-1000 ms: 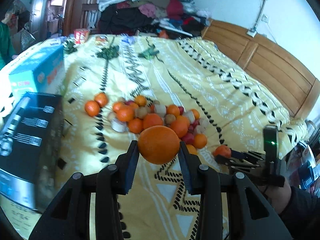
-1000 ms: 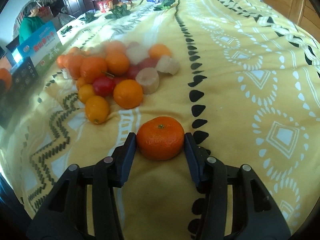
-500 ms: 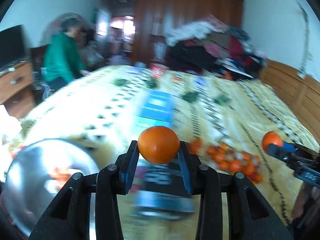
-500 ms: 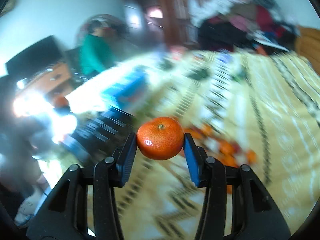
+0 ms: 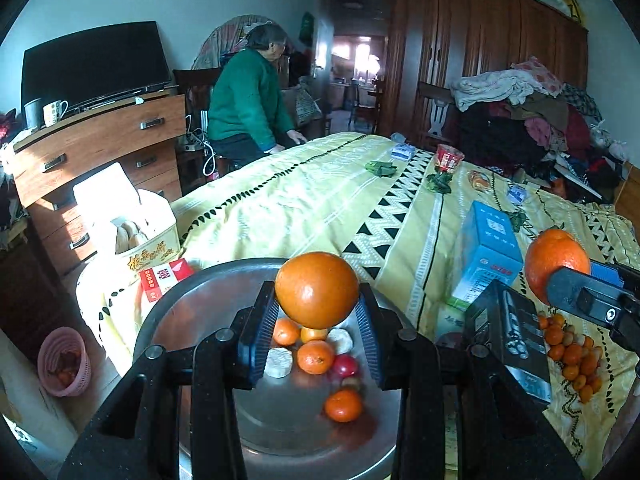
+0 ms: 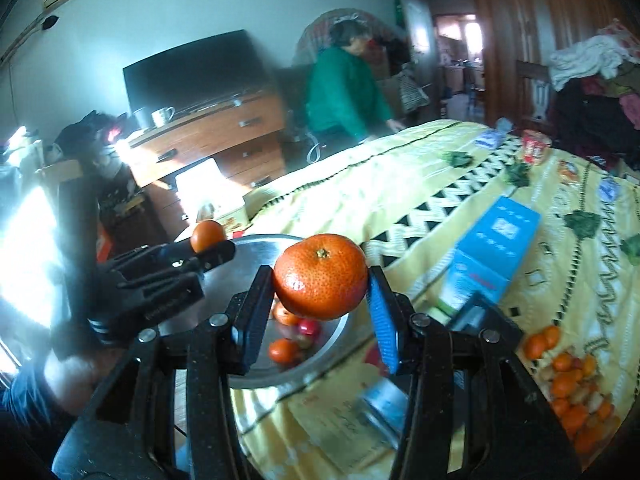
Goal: Organize fruits
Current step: 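Carry both held oranges over the steel bowl, then open the left gripper to drop its orange, then open the right gripper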
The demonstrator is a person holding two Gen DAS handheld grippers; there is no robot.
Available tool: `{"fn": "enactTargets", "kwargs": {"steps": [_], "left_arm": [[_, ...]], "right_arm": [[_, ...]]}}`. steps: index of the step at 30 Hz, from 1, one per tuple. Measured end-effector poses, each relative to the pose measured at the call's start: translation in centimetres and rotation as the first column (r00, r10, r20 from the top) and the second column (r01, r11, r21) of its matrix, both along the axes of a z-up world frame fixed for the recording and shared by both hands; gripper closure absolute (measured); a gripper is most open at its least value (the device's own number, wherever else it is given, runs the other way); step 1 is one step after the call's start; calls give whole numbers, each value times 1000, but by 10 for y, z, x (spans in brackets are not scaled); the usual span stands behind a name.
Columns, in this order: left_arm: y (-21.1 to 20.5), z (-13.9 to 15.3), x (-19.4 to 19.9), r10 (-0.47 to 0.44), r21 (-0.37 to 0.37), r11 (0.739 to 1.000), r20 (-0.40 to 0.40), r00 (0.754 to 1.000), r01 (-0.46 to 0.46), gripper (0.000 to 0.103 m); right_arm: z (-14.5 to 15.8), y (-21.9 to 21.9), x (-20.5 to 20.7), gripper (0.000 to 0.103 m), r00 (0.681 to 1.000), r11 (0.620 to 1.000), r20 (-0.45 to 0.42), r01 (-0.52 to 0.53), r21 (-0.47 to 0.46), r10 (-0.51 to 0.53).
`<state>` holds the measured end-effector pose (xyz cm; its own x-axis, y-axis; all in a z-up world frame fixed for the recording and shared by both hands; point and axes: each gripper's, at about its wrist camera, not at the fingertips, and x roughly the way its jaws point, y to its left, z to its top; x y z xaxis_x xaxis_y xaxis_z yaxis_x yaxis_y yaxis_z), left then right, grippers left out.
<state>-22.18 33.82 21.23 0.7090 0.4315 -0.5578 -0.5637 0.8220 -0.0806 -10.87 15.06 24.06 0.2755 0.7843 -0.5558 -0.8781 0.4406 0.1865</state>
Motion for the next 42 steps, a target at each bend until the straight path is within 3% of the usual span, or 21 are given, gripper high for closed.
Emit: {"fn": "enactTargets", "kwargs": {"steps": [8,17,28,42], "left_arm": [[23,-38,-10,52,-58,997,-58,997,-55,63],[28,-35,-23,61,-58,996,1,998,-60,63],[36,-43,-26,78,-60,995,-17,997,-79,63],[48,-70,-15,102,-82,990,-160,982,-116,63]], "right_arm": [[-29,48,-7,55,995,995,-81,-62,-76,56],[-34,69,-19,55,994,991,-75,-81,-104,73],[-45,84,-22,55,992,988,-93,-99,-118,89],[-61,91,-19,55,983,984,-159,-117,-131,96]]}}
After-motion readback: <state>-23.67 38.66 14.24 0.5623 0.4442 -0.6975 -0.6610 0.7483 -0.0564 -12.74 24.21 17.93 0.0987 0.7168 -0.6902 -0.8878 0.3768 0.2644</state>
